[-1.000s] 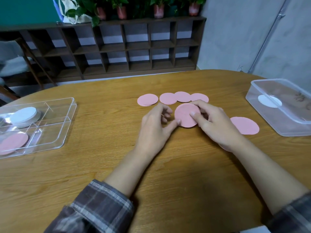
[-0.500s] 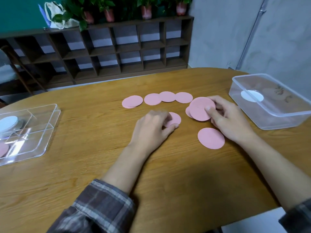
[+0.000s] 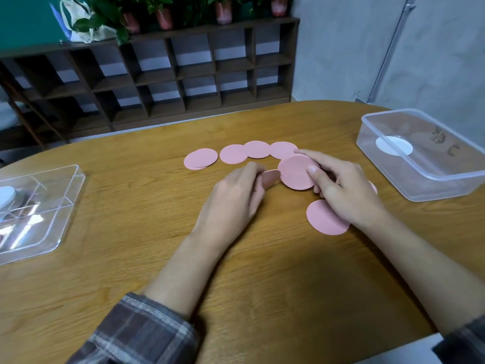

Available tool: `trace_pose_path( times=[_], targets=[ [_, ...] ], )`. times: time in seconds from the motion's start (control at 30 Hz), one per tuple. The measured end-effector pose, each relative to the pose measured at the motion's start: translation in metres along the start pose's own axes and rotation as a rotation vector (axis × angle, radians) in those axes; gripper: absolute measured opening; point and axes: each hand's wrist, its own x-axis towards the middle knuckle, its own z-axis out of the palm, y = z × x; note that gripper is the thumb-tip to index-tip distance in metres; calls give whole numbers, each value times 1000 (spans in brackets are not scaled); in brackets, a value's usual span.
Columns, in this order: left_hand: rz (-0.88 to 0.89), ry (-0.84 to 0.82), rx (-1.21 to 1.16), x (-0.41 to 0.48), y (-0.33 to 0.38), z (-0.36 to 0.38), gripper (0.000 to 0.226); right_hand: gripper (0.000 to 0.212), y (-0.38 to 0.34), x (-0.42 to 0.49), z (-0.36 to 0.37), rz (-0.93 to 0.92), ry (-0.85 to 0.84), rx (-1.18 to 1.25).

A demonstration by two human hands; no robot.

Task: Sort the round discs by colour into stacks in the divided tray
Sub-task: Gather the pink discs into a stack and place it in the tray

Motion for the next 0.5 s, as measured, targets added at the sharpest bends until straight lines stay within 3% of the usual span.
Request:
trace_pose_path(
  times=[0.23,0.5],
  targets=[
    [-150,44,-278,-2,4,5,15,39,-5,-2,4,-25,-52,45],
    [-278,71,-377,0,5,10,20,42,-16,-6,10,-26,-155,140]
  ],
)
